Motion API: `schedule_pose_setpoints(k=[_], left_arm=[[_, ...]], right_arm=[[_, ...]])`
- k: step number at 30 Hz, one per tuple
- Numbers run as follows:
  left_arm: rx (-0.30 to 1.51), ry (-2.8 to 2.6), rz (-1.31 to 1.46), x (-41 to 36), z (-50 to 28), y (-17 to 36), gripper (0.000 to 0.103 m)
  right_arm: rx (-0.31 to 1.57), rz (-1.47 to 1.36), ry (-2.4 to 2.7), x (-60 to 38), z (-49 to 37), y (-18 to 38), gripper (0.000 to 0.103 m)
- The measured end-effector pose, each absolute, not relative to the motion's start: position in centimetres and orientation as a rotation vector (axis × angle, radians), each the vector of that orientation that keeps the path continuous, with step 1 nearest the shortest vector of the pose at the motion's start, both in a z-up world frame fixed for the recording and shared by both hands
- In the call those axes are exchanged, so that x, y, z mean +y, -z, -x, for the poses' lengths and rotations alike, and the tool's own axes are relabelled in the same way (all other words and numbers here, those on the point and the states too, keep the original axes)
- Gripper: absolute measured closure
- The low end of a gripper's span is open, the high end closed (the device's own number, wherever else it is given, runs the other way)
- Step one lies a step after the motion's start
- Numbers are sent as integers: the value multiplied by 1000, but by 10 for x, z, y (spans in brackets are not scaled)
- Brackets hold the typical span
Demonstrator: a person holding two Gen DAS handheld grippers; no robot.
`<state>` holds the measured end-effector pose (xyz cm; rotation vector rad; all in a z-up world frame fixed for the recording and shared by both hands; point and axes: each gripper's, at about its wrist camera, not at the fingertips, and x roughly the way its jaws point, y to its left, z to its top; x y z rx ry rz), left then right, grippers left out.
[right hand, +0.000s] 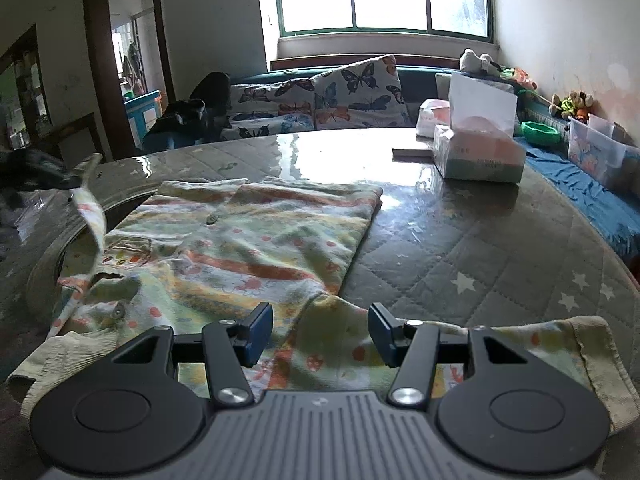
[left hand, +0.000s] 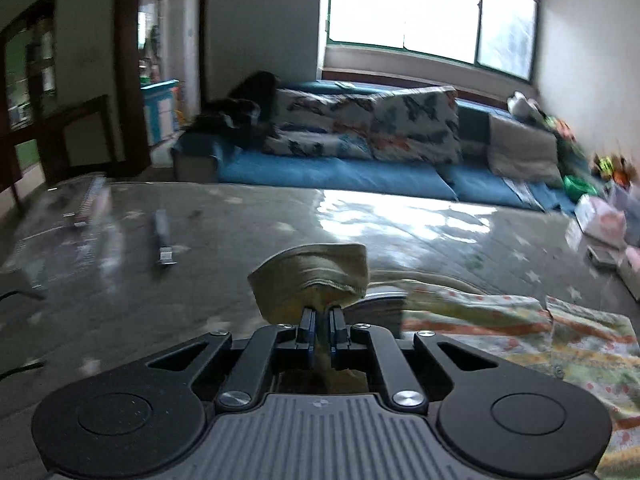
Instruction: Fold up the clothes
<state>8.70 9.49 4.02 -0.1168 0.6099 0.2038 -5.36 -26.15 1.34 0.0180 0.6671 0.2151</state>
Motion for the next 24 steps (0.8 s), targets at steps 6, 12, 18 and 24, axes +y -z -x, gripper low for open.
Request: schedule_pose_setpoints(k=[6,12,18,24], left_arm=[[557,-263,156,136,-33,-52,96],[581,-334,170,167,7,-40,97],[623,-370,203,184,25,-17,98],[631,-392,226,193,40,-6,98]], right_arm=[[660,-4,-229,-255,57,-17,49],[662,26,-296,-239,63,-23,49],[656,107,-435,-204,70,-28,44],[676,206,-597,-159,76,-21,43]])
